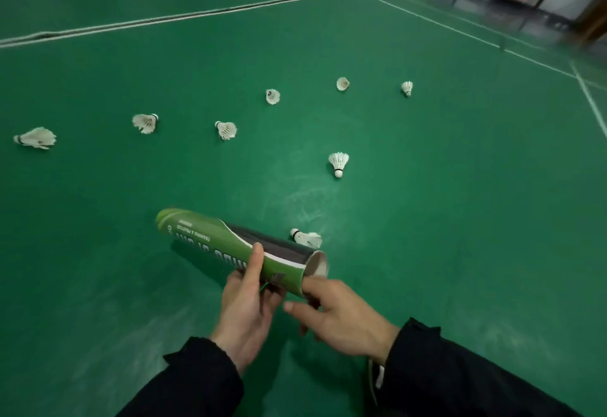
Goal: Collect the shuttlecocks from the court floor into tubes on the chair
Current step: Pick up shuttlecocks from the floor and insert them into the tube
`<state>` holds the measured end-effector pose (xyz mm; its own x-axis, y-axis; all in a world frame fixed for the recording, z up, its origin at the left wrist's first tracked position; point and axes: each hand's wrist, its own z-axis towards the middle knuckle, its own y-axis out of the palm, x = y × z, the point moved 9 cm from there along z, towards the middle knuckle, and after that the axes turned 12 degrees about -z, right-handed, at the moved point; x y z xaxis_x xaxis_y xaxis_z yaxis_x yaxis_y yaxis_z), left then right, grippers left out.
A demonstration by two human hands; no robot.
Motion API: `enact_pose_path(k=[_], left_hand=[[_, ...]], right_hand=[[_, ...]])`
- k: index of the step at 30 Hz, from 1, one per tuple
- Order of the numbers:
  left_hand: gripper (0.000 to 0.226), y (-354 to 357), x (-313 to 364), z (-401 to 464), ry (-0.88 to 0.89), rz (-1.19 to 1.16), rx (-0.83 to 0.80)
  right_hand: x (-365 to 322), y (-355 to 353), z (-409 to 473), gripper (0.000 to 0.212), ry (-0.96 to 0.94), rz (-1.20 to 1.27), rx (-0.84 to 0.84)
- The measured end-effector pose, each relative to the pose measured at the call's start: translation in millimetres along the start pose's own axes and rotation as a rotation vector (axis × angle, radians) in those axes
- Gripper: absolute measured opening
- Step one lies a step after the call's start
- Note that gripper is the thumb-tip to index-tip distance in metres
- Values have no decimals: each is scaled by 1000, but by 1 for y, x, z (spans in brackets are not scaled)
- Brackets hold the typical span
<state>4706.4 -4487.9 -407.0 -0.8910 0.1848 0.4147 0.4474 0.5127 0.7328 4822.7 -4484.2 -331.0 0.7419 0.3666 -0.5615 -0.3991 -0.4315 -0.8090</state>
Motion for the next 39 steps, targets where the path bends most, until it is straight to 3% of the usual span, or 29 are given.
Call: enact_pose_path(k=[3,6,8,12,15,18,21,23,28,34,39], left_hand=[[67,-12,8,7,42,12,41],[63,-31,21,14,84,-13,109],[59,-42,30,17,118,-17,171],[50,-48,34,15,130,-4,227],[49,-44,29,18,136,-32,274],[54,-44,25,21,160,-66,315],[55,-46,21,23,194,-103,379],[54,-43,17,23,202,-119,412],[51,-7,8,29,226,-90,393],[55,38,-1,35,281,4,356],[51,69,-5,38,296,33,363]], right_hand=[[3,-8,1,36,-79,18,100],[43,-18,13,22,-8,173,294],[90,-15,36,13,103,102,395],[171,18,99,49,209,-204,256],[202,39,136,49,146,-329,122],[200,31,148,26,148,-228,153],[171,-3,127,15,151,308,367],[129,-22,104,21,26,509,347],[82,-35,89,18,-148,410,372],[111,-56,83,34,13,567,526],[117,-88,60,15,-193,439,612]])
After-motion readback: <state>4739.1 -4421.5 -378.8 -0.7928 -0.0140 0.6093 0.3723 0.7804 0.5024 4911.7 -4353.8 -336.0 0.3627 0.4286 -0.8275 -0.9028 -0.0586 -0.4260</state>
